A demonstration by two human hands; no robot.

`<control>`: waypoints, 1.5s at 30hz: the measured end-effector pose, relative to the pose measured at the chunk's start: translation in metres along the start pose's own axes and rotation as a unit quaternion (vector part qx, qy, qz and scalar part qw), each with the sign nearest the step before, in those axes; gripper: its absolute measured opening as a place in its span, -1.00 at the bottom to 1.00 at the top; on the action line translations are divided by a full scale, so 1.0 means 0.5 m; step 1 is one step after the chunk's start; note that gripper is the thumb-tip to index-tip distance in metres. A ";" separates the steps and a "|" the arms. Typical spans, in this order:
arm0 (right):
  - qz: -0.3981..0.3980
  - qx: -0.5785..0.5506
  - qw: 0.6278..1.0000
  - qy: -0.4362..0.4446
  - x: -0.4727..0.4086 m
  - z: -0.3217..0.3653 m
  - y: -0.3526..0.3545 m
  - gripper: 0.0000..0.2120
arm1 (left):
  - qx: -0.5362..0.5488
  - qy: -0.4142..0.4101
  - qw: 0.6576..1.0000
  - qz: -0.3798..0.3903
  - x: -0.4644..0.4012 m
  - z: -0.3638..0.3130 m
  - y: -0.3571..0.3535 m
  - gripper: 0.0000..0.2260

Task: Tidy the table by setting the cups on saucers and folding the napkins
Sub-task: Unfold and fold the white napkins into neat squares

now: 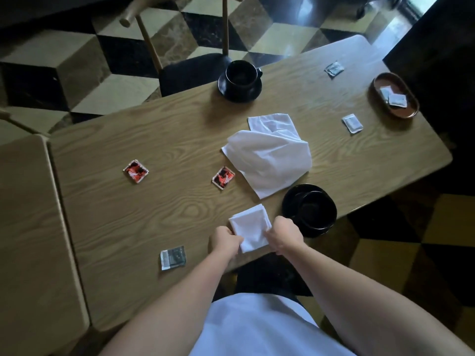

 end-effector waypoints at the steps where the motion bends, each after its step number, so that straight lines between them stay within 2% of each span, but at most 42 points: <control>1: -0.001 0.006 1.000 0.004 -0.003 0.000 -0.005 -0.86 | -0.050 -0.009 0.999 -0.003 0.004 -0.006 -0.001 -0.81; 3: -0.001 0.011 1.000 0.016 -0.004 0.003 -0.003 -0.78 | -0.114 -0.020 0.993 0.010 0.011 -0.024 -0.002 -0.90; 6: 0.006 0.025 0.999 0.044 -0.003 0.009 0.024 -0.72 | -0.150 -0.007 0.989 0.004 0.007 -0.049 0.002 -0.48; 7: 0.013 0.025 0.998 0.060 -0.003 0.013 0.035 -0.75 | -0.153 -0.022 0.988 -0.005 0.007 -0.065 0.007 -0.49; 9: 0.029 0.006 0.994 0.104 -0.012 0.024 0.073 -0.82 | -0.151 -0.083 0.985 -0.023 0.003 -0.124 0.006 -0.72; 11: 0.032 -0.030 0.989 0.140 -0.032 0.037 0.137 -0.76 | -0.130 -0.136 0.982 -0.033 -0.008 -0.207 -0.006 -0.83; 13: 0.012 -0.065 0.985 0.158 -0.066 0.047 0.214 -0.67 | -0.095 -0.171 0.981 -0.022 -0.027 -0.290 -0.028 -0.89; 17: -0.079 -0.080 0.985 0.132 -0.168 0.033 0.349 -0.76 | -0.054 -0.194 0.979 -0.034 -0.082 -0.427 -0.068 -0.95; 19: -0.132 -0.073 0.983 0.103 -0.214 0.010 0.390 -0.77 | -0.047 -0.184 0.979 -0.068 -0.115 -0.459 -0.081 -0.83; 23: -0.175 -0.081 0.976 0.097 -0.266 -0.023 0.411 -0.70 | -0.022 -0.117 0.977 -0.178 -0.168 -0.471 -0.060 -0.51; 25: -0.178 -0.082 0.974 0.116 -0.274 -0.022 0.402 -0.73 | -0.062 -0.106 0.978 -0.168 -0.193 -0.470 -0.047 -0.32; 27: -0.164 -0.089 0.973 0.133 -0.270 -0.011 0.382 -0.76 | -0.162 -0.117 0.974 -0.110 -0.213 -0.464 -0.049 -0.24; 28: -0.157 -0.092 0.974 0.137 -0.267 -0.004 0.372 -0.77 | -0.214 -0.124 0.966 -0.081 -0.218 -0.462 -0.053 -0.28; 29: -0.147 -0.098 0.974 0.139 -0.263 0.003 0.362 -0.77 | -0.255 -0.129 0.956 -0.064 -0.224 -0.459 -0.056 -0.40; 31: -0.119 -0.122 0.974 0.148 -0.251 0.020 0.345 -0.76 | -0.269 -0.153 0.948 -0.073 -0.223 -0.469 -0.054 -0.75; 33: -0.104 -0.135 0.971 0.167 -0.235 0.041 0.331 -0.71 | -0.213 -0.204 0.952 -0.086 -0.211 -0.482 -0.049 -0.76; 36: -0.145 -0.099 0.966 0.188 -0.194 0.074 0.321 -0.52 | -0.139 -0.268 0.949 -0.091 -0.161 -0.493 -0.041 -0.78; 38: -0.165 -0.097 0.963 0.189 -0.161 0.096 0.323 -0.39 | -0.025 -0.234 0.971 -0.044 -0.117 -0.496 -0.042 -0.77; 40: -0.191 -0.104 0.956 0.196 -0.126 0.116 0.332 -0.40 | 0.146 -0.164 0.975 0.035 -0.067 -0.500 -0.041 -0.82; 42: -0.249 -0.090 0.938 0.224 -0.094 0.129 0.348 -0.52 | 0.311 -0.099 0.939 0.109 -0.014 -0.515 -0.024 -0.88; 45: -0.363 -0.076 0.892 0.259 -0.035 0.137 0.378 -0.76 | 0.486 -0.062 0.851 0.188 0.078 -0.550 0.047 -0.90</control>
Point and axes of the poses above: each hand's wrist, its own x-axis away from the middle knuckle, its own y-axis out of the back of the hand, z = x × y, the point moved 4 cm from there along -x, towards the middle knuckle, and after that the axes turned 15 degrees about x, right-handed, at the moved point
